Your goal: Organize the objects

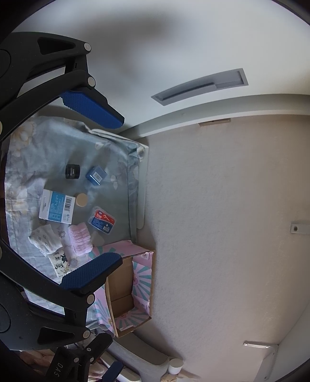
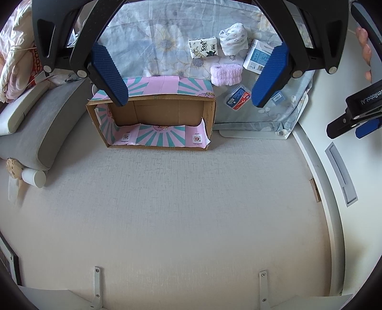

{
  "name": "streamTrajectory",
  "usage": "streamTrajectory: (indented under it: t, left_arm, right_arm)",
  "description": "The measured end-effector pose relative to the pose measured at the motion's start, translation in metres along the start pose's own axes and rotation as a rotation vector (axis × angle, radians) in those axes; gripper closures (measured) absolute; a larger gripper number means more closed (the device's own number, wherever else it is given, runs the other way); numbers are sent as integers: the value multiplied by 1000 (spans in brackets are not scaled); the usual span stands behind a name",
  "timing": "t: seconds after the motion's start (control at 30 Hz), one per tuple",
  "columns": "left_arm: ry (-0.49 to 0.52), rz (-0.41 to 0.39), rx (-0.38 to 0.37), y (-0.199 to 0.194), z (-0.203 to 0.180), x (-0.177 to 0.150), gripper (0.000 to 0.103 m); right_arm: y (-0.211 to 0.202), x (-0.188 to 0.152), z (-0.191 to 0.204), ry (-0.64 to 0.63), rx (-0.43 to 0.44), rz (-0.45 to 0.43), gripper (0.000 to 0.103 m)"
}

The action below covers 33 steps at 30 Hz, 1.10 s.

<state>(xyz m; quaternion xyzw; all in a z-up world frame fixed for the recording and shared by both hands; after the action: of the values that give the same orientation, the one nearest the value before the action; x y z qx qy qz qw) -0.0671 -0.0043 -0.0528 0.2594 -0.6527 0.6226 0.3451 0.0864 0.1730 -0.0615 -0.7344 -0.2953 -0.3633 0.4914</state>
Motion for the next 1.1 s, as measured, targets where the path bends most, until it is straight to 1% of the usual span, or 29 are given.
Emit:
streamTrajectory:
  t: [0.07,0.1,0.3,0.37,0.53,0.67,0.77,0.8,0.93,1.0,1.1]
  left_arm:
    - [-1,1,-3,0,1,0,0]
    - [-1,3,-3,0,1,0,0]
    - [-4,29,-22,3,2,-5,0]
    - [4,46,-29,5,1,-9,0]
    - [19,93,-14,17,4,-22,0]
    - [29,139,-3,29,7,-41,0]
    - [32,188,-10,42,8,-59,0]
    - [54,202,-37,45,5,-66,0]
    - [69,262,-52,63,-1,-92,0]
    - [127,292,-78,74,-7,-107,0]
    - [134,347,-88,91,-14,-128,0]
  right_arm:
    - [-1,-1,-1,7,-11,1,0]
    - [-3,-4,-8,59,-90,24,0]
    - [-4,-4,-9,70,-93,37,0]
    - [-3,-4,-11,73,-95,51,0]
    - [6,-10,-20,91,-89,105,0]
    - [20,-21,-29,111,-79,158,0]
    - [34,-34,-34,131,-72,203,0]
    - [39,-39,-35,135,-68,217,0]
    - [60,-62,-40,162,-52,280,0]
    - [68,-72,-40,172,-48,308,0]
    - [83,-92,-40,179,-41,357,0]
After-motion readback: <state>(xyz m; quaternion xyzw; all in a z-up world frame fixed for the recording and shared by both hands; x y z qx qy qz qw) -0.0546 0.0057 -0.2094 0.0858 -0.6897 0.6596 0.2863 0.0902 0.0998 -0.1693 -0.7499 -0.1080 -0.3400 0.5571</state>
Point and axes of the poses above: each gripper's, at about its wrist camera, not at the fingertips, and y roughly the way its jaws point, z to its left, x to its top, the point moved 10 cm from there along y, roughly the way its jaws point, and after that the axes turned 5 degrees about x, right-handed, at the moved point
